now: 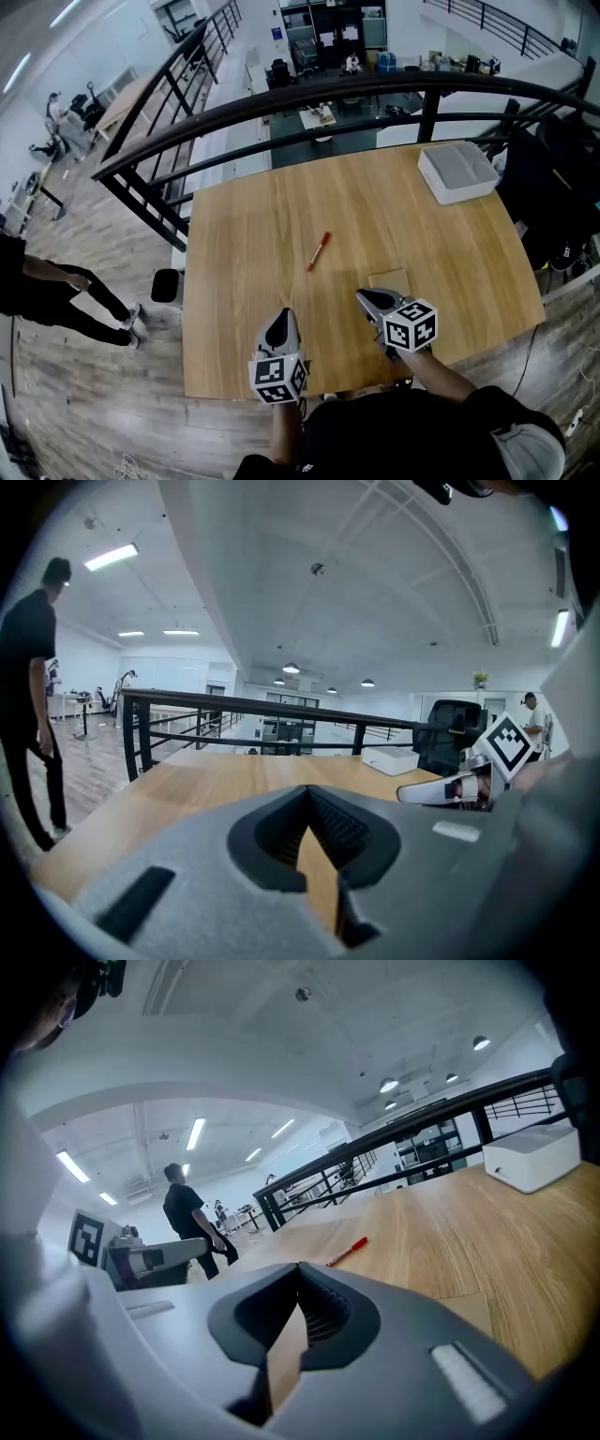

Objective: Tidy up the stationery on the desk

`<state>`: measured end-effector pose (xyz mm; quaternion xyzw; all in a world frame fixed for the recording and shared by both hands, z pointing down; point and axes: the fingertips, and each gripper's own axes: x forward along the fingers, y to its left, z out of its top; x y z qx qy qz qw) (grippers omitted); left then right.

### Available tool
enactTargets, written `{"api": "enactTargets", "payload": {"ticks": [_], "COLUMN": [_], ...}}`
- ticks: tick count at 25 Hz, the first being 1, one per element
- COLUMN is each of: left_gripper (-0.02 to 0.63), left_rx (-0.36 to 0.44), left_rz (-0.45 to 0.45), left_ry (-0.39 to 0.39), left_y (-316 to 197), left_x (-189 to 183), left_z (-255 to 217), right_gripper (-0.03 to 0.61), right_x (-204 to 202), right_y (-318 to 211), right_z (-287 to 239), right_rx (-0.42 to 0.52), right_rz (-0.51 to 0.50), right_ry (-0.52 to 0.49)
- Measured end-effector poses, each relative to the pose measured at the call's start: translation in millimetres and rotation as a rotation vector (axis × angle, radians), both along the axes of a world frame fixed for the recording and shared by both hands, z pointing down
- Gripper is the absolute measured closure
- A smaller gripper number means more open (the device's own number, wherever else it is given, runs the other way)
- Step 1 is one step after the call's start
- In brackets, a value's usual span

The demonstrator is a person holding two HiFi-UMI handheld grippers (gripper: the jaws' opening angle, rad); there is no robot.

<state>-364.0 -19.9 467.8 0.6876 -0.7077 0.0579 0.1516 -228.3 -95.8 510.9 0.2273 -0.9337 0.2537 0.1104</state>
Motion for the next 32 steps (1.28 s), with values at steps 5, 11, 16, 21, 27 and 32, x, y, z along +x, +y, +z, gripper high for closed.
{"api": "enactTargets", "payload": {"ticks": [5, 11, 16, 21, 27, 32], "left_gripper": [0.617, 0.617, 0.617, 0.617, 0.617, 0.617], "left_rx": [0.006, 0.015, 0.021, 0.034, 0.042, 0.011], "left_rz": [0.007, 0.013, 0.023, 0.044, 0.097, 0.131], "left_ry": [-0.009, -0.019, -0.024, -0.034, -0.032, -0.006], "left_y": [3.1, 3.7, 5.1, -4.9, -16.4, -23.3], "left_x": [-26.9, -62.2, -88.1, -107.9, -123.3, -130.8], "left_z": [0.3, 0.8, -2.9, -6.4, -5.1, 6.3], "right_gripper": [0.568, 0.568, 0.568, 0.568, 0.568, 0.568], "right_x": [-22.9, -54.5, -80.3, -104.2, -127.8, -137.7], "right_y": [-0.4, -1.1, -3.6, -12.7, -25.1, -42.9], "right_z": [3.7, 9.1, 8.0, 9.6, 15.9, 23.7], "right_rx": [-0.007, -0.013, -0.012, -0.011, -0.021, -0.024], "right_rz": [0.024, 0.041, 0.058, 0.073, 0.121, 0.166], "right_ry": [0.013, 0.031, 0.049, 0.066, 0.082, 0.118]}}
